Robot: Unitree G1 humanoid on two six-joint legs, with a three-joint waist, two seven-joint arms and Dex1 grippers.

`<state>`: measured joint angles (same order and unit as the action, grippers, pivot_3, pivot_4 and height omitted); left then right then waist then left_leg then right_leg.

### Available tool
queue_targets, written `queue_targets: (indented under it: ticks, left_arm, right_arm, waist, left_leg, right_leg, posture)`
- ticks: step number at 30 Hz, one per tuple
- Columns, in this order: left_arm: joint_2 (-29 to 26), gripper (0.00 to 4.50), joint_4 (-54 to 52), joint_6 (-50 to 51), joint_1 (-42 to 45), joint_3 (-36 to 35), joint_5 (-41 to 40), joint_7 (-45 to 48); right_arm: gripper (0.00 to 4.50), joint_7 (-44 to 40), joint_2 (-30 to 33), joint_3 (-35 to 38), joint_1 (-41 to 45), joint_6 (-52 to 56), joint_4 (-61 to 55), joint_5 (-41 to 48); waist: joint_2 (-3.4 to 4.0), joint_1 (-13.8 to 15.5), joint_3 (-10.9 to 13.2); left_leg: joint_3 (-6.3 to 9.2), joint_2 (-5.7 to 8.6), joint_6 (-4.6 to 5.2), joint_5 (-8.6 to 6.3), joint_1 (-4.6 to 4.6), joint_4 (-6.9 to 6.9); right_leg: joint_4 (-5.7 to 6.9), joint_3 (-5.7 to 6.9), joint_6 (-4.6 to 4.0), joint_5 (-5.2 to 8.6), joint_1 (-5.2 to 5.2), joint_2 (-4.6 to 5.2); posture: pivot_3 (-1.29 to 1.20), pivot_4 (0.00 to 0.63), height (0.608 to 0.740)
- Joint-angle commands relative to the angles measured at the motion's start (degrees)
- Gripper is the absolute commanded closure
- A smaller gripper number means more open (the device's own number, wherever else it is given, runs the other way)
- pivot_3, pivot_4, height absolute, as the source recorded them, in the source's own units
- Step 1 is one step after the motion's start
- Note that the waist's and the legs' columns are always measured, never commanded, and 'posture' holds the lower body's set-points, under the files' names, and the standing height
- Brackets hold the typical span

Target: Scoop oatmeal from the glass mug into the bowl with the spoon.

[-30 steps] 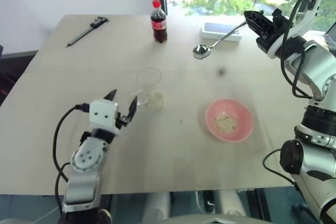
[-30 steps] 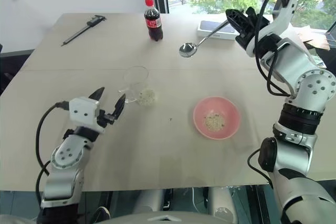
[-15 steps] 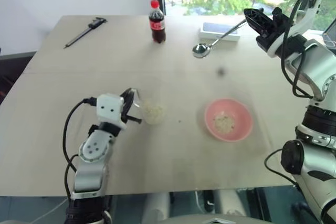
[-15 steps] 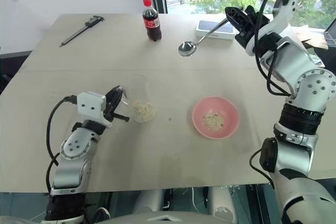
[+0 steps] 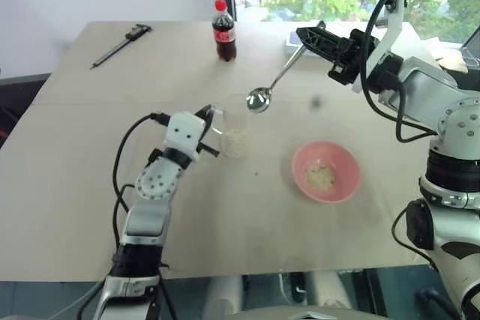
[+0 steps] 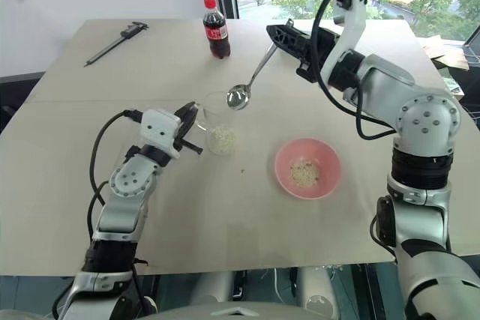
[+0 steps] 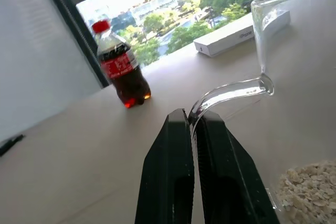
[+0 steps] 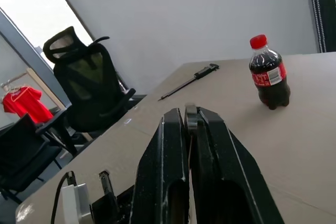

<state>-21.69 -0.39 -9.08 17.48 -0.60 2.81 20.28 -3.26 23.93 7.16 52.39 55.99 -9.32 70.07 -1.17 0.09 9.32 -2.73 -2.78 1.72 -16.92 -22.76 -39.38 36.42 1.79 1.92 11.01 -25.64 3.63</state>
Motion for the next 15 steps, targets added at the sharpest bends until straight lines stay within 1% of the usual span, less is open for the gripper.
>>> queue_targets:
  ticks: [1, 4, 7, 11, 15]
  left_arm:
    - [-0.54, 4.41, 2.30, -5.59, 2.64, 0.76, 0.39, 0.81]
    - [-0.68, 4.41, 5.10, -8.12, 4.16, 1.13, 0.33, 1.32]
    - [-0.28, 4.41, 7.41, -9.92, 5.80, 1.40, 0.06, 1.61]
    - [0.92, 4.41, 10.05, -11.23, 8.23, 1.93, -0.87, 2.56]
    - [2.16, 4.41, 11.91, -11.89, 10.79, 2.52, -2.01, 4.51]
  right_arm:
    - [4.50, -2.05, -0.66, 0.54, 2.38, -1.66, -0.50, -2.36]
    - [4.50, -3.75, -0.50, -0.16, 2.65, -1.31, -1.08, -4.75]
    - [4.50, -6.18, -0.08, -2.98, 1.04, -0.95, -3.47, -8.43]
    - [4.50, -10.37, 0.89, -8.36, -1.37, -2.80, -5.90, -15.66]
    - [4.50, -13.15, 0.01, -12.85, -4.43, -7.26, -6.63, -23.58]
  waist:
    - [0.00, -0.01, 0.00]
    - [0.00, -0.03, 0.00]
    - [0.01, -0.12, 0.00]
    - [0.00, -0.10, 0.00]
    - [0.00, -0.07, 0.00]
  left_leg:
    - [0.00, 0.00, 0.00, 0.00, 0.00, 0.00]
    - [0.00, 0.00, 0.00, 0.00, -0.01, 0.01]
    - [0.01, -0.01, -0.01, 0.00, -0.02, 0.02]
    - [0.04, -0.01, -0.01, 0.00, -0.03, 0.01]
    - [0.02, 0.02, -0.01, 0.00, -0.05, -0.03]
  right_leg:
    - [-0.01, 0.00, 0.00, 0.00, 0.00, 0.00]
    - [-0.01, 0.01, 0.00, 0.00, -0.01, 0.00]
    - [-0.03, 0.02, 0.00, 0.00, -0.02, 0.00]
    - [-0.04, 0.06, 0.01, 0.00, -0.01, 0.00]
    - [-0.04, 0.06, 0.01, 0.00, 0.00, 0.03]
  posture:
    - [0.00, 0.150, 0.740]
    - [0.00, 0.150, 0.740]
    - [0.00, 0.150, 0.740]
    - [0.00, 0.150, 0.740]
    - [0.00, 0.150, 0.740]
